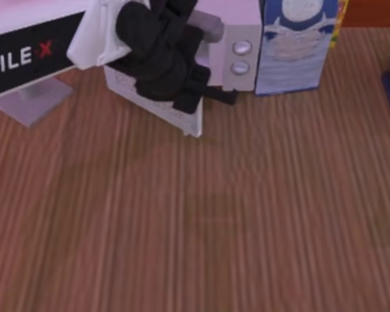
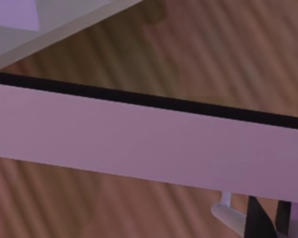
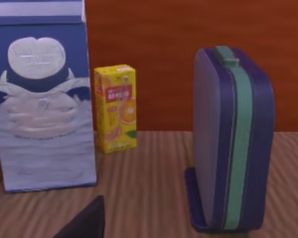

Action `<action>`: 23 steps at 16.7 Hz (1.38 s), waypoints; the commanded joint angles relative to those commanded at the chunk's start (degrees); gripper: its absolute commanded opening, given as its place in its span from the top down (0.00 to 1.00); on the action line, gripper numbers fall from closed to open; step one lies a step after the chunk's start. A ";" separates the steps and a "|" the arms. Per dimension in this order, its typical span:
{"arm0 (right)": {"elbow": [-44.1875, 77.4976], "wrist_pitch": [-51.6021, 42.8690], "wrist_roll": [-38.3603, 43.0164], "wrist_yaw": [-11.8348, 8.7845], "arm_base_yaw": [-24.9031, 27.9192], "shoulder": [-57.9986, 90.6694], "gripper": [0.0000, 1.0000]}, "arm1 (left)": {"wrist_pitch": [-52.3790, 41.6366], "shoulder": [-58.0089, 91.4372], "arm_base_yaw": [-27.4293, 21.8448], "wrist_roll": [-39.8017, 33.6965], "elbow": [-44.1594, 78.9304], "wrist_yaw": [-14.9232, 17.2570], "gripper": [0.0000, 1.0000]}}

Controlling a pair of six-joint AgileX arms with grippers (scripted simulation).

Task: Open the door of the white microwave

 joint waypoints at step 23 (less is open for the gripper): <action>0.00 0.00 0.00 0.00 0.00 0.00 0.00 | 1.29 -4.15 2.34 7.67 -5.43 4.48 1.00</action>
